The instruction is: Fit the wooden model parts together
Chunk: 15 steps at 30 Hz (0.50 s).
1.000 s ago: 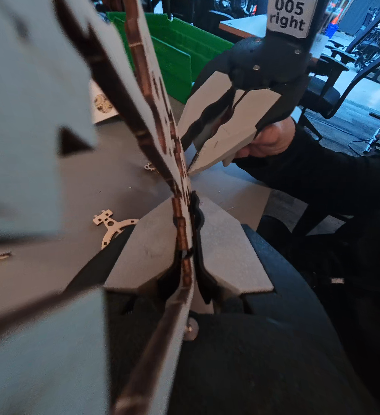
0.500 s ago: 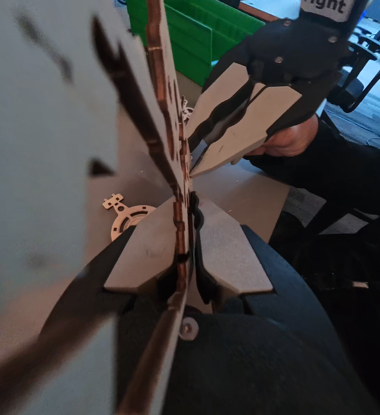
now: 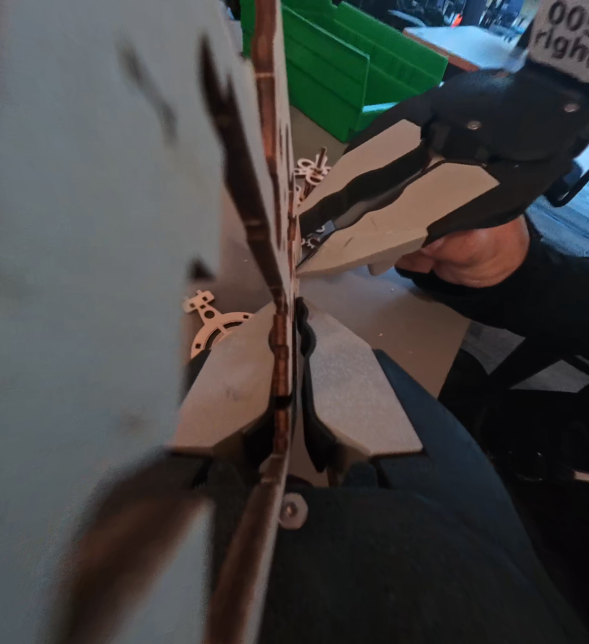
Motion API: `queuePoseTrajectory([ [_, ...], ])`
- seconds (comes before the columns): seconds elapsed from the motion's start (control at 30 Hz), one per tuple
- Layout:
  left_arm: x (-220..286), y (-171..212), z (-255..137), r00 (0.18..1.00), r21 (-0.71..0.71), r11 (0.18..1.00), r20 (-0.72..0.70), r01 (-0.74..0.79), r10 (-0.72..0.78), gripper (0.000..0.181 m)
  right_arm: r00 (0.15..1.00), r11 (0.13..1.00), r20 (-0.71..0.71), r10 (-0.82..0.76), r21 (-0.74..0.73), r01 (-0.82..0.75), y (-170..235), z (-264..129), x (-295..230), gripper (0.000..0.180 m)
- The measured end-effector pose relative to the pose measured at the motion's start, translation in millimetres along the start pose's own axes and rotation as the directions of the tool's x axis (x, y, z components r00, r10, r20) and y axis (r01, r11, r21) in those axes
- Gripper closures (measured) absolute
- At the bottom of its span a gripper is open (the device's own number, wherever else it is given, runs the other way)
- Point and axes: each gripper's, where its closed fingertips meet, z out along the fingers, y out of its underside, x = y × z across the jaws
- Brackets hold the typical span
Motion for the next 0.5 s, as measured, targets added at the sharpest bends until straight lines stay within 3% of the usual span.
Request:
queuePoseTrajectory([
  [0.03,1.2,-1.4,-0.5,1.000,0.017,1.000,-0.018,0.019,-0.019,0.180,0.999,1.000,0.035,0.026,0.014,-0.027,-1.2,-0.2,-0.4,0.166],
  [0.2,7.9,1.7,1.7,0.989,0.023,0.995,-0.122,0.092,-0.088,0.180,0.996,1.000,0.086,-0.005,-0.022,0.007,3.7,-2.9,-1.8,0.167],
  [0.3,6.7,3.5,2.6,0.991,0.011,0.997,-0.112,0.074,-0.072,0.180,0.996,0.999,0.078,-0.031,-0.040,0.035,5.4,-2.4,-1.9,0.166],
  [0.5,3.0,3.6,3.4,0.999,-0.003,1.000,-0.036,0.015,-0.015,0.180,0.993,0.998,0.099,0.063,-0.034,-0.060,5.5,-0.5,0.3,0.166],
])
